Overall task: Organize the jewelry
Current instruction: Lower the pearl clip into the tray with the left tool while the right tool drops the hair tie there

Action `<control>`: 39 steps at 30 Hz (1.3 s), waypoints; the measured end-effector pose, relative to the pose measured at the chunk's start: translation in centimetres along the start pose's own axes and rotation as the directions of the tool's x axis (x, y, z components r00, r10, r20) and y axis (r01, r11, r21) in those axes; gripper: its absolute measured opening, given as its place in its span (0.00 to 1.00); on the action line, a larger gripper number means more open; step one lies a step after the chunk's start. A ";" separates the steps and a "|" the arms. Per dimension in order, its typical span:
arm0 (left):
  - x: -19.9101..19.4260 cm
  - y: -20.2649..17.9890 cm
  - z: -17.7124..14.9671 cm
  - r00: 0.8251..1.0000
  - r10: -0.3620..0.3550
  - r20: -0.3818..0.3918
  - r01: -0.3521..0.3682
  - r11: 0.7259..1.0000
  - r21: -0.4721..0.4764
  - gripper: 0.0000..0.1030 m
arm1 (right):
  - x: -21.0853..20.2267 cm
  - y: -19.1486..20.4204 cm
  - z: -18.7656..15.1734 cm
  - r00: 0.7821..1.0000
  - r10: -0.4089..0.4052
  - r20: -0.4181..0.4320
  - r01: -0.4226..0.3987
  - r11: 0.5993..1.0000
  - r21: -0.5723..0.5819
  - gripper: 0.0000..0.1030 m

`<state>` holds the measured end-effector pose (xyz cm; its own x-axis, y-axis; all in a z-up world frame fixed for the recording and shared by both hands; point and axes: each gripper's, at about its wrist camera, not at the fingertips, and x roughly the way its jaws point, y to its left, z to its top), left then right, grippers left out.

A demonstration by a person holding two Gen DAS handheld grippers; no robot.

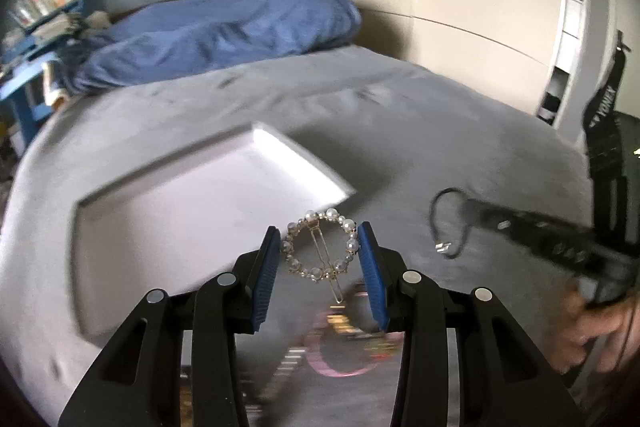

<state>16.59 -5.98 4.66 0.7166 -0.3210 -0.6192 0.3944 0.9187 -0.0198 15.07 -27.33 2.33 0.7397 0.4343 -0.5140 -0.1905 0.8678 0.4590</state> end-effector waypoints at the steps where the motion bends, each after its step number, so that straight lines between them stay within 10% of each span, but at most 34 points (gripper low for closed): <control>1: -0.3 1.1 0.1 1.000 0.022 0.005 -0.022 1.000 -0.008 0.40 | 0.1 0.5 0.3 1.000 0.005 0.003 -0.005 1.000 -0.012 0.03; 13: 0.7 9.6 1.1 0.979 0.199 0.038 -0.192 0.971 -0.146 0.40 | 2.2 7.3 6.2 0.994 0.096 0.054 -0.085 0.979 -0.184 0.03; 30: 6.3 11.4 -2.4 0.966 0.167 -0.196 -0.204 0.960 -0.189 0.41 | 10.3 11.4 5.8 0.994 0.062 -0.089 -0.086 0.953 -0.291 0.03; 39: 5.5 10.1 -2.2 0.969 0.195 -0.154 -0.217 0.965 -0.145 0.75 | 12.5 10.3 3.5 0.981 -0.019 -0.195 -0.039 0.956 -0.290 0.05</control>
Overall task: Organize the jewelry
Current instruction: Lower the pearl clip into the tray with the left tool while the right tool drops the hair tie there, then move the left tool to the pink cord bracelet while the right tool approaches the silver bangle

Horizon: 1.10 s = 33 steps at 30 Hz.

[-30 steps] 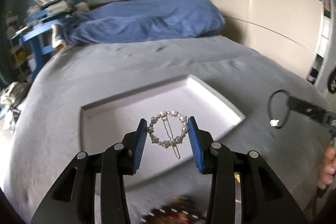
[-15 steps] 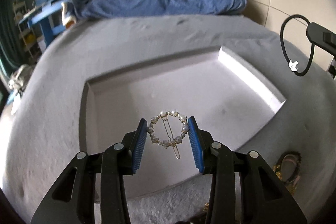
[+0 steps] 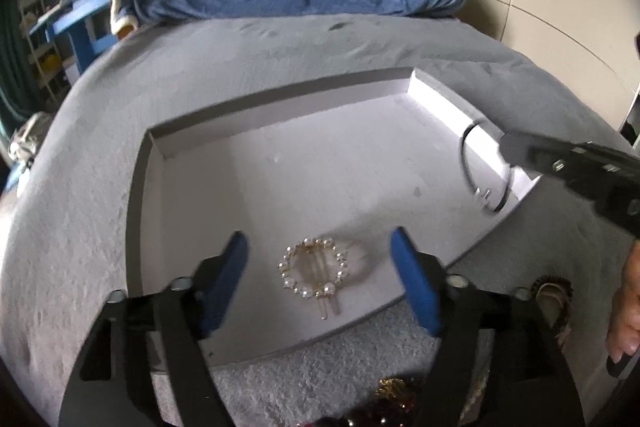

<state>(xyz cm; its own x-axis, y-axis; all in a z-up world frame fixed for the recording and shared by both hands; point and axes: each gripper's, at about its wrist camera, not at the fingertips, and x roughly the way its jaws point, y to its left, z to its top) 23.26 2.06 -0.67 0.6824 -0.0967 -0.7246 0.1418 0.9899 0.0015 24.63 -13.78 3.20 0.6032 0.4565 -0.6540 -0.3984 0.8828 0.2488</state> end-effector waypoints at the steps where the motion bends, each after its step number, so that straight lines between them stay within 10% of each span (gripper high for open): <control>1: -0.3 -0.3 0.0 1.000 0.007 0.014 -0.007 1.000 0.016 0.76 | 0.1 -0.1 -0.1 1.000 0.001 -0.003 -0.001 1.000 0.000 0.09; 8: -2.6 -1.3 -0.1 0.996 0.008 0.088 -0.012 0.999 0.044 0.89 | -1.0 -0.3 -0.7 1.000 0.010 0.010 -0.011 1.000 0.019 0.49; 33: -10.7 -2.9 -10.9 0.989 -0.054 0.136 0.038 0.992 0.117 0.91 | -6.6 -2.1 -9.4 0.999 -0.046 -0.024 0.048 0.996 0.074 0.57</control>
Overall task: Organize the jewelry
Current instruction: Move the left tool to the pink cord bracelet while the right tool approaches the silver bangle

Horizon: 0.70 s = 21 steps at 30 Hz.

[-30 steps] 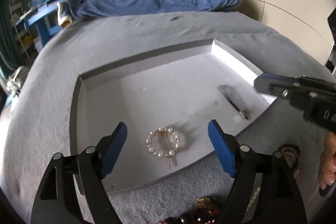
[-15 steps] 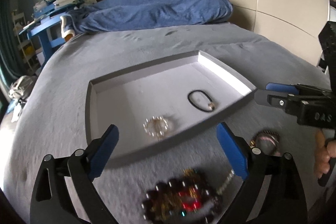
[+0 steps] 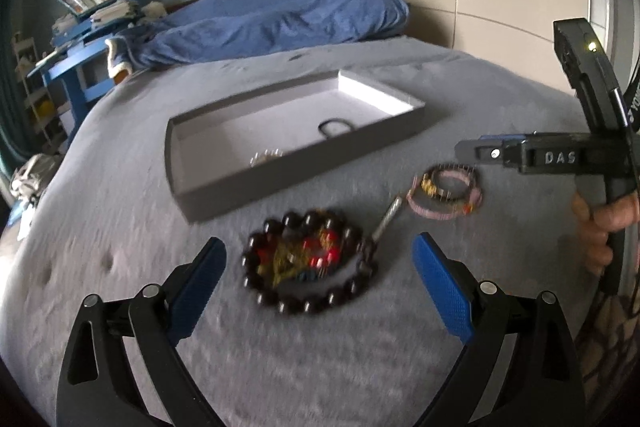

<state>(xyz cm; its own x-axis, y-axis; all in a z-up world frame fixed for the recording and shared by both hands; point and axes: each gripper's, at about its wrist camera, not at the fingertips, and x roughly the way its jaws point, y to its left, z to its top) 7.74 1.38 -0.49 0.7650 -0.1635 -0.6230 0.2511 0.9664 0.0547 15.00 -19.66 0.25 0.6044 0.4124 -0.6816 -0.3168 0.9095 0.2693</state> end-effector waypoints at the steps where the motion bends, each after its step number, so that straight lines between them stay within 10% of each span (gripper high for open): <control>1: 0.0 0.2 -0.3 1.000 0.005 -0.003 -0.005 1.000 -0.003 0.91 | 0.0 -0.1 -0.2 1.000 -0.004 -0.005 0.004 1.000 -0.004 0.57; 21: 1.0 1.8 -0.9 0.999 0.000 -0.037 -0.003 0.997 -0.076 0.89 | 0.6 -1.4 -1.5 0.999 -0.015 -0.033 0.015 1.000 -0.007 0.56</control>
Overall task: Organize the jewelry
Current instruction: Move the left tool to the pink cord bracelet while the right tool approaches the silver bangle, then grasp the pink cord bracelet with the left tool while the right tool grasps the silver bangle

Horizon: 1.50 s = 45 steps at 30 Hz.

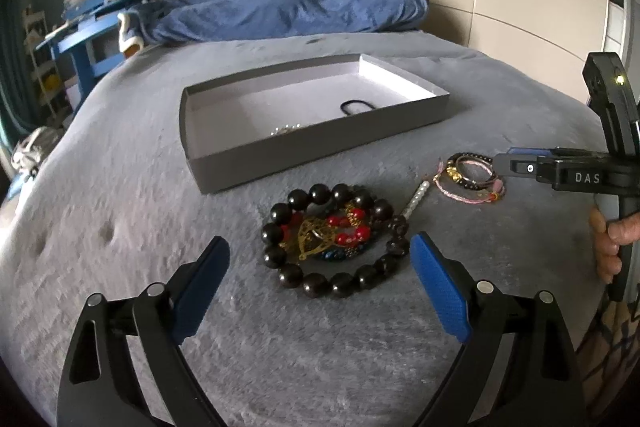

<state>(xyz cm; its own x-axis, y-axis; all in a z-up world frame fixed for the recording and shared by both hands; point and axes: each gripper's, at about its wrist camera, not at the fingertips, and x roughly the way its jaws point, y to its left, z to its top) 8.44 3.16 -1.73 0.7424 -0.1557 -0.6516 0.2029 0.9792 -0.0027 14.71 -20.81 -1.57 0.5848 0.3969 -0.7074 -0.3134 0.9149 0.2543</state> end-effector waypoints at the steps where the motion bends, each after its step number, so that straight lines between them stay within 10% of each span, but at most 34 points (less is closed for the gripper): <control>1: -0.1 0.0 0.0 1.000 0.000 0.002 0.000 1.000 -0.002 0.89 | 0.2 -0.1 0.0 1.000 -0.001 -0.006 0.001 1.000 0.003 0.56; 34: 4.1 -9.0 3.0 0.979 -0.171 -0.113 0.185 0.974 0.128 0.59 | 0.3 -2.4 -0.1 0.999 0.040 -0.011 -0.039 0.995 0.092 0.32; 36: 5.0 -8.6 3.0 0.973 -0.172 -0.154 0.187 0.978 0.091 0.54 | 0.3 -2.4 -0.1 0.999 0.046 -0.010 -0.045 0.995 0.094 0.32; 40: 5.5 -8.2 3.0 0.961 -0.215 -0.173 0.227 0.972 0.055 0.07 | 0.4 -2.2 0.0 0.998 0.064 -0.006 -0.063 0.993 0.096 0.30; 45: 3.7 -7.4 3.5 0.969 -0.229 -0.098 0.234 0.971 0.041 0.02 | 0.4 -2.2 0.1 0.999 0.047 0.002 -0.047 0.994 0.098 0.23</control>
<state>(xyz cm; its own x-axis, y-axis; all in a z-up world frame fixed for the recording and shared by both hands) 11.91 -5.12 -1.51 0.6101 -0.3620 -0.7048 0.3964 0.9096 -0.1241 15.65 -22.63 -2.36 0.5709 0.4395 -0.6934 -0.2657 0.8981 0.3505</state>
